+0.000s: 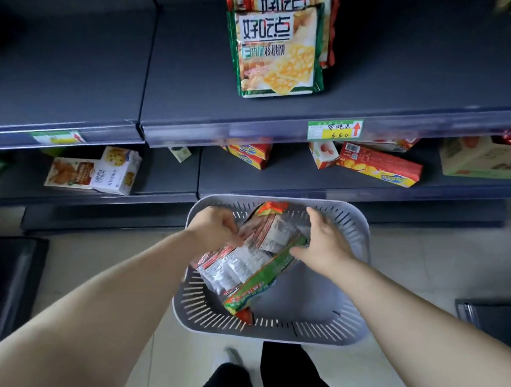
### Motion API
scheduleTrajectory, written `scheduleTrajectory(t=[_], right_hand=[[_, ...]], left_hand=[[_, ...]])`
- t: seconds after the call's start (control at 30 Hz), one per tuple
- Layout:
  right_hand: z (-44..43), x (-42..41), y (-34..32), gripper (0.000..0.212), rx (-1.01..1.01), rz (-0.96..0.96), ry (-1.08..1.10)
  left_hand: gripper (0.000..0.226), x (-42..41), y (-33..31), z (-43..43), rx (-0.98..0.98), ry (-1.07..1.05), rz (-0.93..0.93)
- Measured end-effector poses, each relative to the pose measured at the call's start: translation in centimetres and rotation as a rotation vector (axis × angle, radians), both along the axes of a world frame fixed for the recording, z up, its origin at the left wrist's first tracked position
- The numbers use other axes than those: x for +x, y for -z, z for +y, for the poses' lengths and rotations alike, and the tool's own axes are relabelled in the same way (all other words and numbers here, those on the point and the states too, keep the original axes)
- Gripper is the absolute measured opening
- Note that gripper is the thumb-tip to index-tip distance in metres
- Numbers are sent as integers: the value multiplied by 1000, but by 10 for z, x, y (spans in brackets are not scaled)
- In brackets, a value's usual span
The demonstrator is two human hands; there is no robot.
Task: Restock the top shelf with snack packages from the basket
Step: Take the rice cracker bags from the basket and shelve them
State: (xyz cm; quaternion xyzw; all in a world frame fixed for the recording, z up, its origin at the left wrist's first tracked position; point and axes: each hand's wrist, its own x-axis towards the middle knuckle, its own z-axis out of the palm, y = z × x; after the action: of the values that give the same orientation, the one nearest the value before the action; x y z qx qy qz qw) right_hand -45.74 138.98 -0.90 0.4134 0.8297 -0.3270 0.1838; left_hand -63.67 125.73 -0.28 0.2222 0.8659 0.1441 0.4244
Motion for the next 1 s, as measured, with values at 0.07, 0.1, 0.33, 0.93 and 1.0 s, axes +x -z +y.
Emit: scheduleTrajectory(t=[0.07, 0.1, 0.33, 0.93, 1.0], right_hand=[[-5, -6, -6, 87, -8, 26, 57], [-10, -8, -7, 79, -37, 25, 125], [-50, 2, -48, 84, 40, 164, 397], [-222, 5, -143, 131, 303, 505, 14], [-225, -3, -151, 98, 252, 630, 263]], left_hand=[[33, 0, -18, 0, 54, -9, 22], [33, -1, -27, 1, 80, -3, 24], [35, -4, -111, -16, 317, 62, 93], [18, 3, -216, -108, 541, -448, -108], [6, 7, -227, -117, 594, -484, -179]])
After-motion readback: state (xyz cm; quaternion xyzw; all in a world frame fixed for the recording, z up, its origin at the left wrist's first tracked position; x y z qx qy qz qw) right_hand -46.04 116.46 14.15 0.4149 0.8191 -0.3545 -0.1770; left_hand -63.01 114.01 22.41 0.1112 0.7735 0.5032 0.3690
